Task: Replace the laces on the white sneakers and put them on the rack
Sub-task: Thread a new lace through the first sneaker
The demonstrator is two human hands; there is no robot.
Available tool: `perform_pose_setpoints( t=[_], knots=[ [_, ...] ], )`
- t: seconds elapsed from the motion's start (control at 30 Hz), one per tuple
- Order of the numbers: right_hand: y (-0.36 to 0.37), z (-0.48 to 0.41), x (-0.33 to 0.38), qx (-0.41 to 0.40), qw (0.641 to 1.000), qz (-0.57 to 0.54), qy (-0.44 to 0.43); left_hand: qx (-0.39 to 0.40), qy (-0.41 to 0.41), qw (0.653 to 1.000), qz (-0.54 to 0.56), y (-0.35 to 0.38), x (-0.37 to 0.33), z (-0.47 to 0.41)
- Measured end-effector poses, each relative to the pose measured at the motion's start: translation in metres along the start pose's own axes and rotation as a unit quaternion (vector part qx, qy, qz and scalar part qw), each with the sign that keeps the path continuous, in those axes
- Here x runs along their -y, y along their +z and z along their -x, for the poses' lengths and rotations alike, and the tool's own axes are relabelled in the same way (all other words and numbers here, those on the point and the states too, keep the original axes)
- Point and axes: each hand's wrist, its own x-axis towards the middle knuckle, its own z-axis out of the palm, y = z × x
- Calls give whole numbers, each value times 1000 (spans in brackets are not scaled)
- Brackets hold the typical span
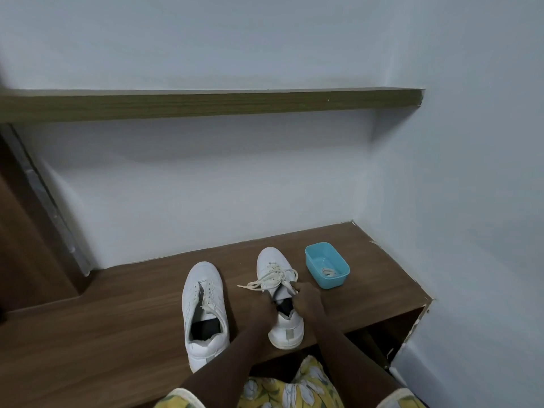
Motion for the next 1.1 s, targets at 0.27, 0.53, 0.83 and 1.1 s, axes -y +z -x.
perform_pose_setpoints(
  t=[0.27,0.53,0.83,1.1],
  knots=[
    [-21,-19,-14,-10,1000,-3,-16,-128,-42,988,82,-25,-34,-5],
    [-75,-70,-51,-69,991,85,71,-148,41,988,7,-20,-100,-63],
    [-65,-110,-73,-12,982,183,33,17,136,978,-156,35,-123,-103],
    [-49,-130,-84,35,976,210,41,27,86,994,-57,49,-111,-121]
  ],
)
